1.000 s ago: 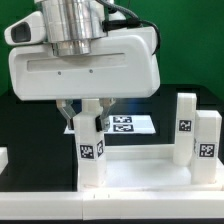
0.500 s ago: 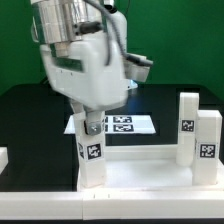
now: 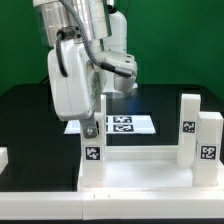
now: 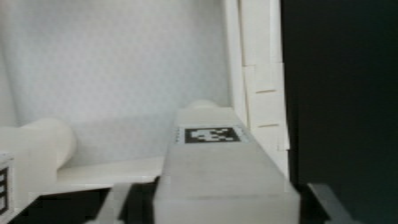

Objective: Assemble desk

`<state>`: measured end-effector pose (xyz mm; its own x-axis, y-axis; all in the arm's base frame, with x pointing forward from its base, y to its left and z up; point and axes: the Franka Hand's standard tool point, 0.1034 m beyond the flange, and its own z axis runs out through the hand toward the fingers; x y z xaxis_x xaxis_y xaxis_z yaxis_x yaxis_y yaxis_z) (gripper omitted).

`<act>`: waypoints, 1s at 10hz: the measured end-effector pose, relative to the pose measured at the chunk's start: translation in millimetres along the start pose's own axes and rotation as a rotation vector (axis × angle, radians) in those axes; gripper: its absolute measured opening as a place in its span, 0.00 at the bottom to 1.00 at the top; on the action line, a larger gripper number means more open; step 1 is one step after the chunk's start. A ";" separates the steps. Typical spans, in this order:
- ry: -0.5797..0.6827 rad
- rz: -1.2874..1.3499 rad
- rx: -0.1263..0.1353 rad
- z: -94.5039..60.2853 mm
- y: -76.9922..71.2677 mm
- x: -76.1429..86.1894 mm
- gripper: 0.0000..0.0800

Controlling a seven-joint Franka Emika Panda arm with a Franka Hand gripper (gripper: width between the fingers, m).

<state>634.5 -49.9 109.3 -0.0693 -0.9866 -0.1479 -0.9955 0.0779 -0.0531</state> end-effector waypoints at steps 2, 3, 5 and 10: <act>0.009 -0.349 0.005 -0.6 -0.1 0.4 0.71; 0.010 -0.511 0.001 0.0 0.2 -1.5 0.71; 0.015 -0.660 -0.006 0.6 0.7 -1.0 0.81; 0.026 -1.441 -0.068 3.0 4.3 3.2 0.81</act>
Offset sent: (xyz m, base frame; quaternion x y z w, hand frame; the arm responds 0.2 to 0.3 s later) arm -0.0094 0.0143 0.0015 -0.0295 0.0026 -0.3749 0.9266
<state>630.2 -52.3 105.6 0.9794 -0.2019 0.0102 -0.2001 -0.9755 -0.0913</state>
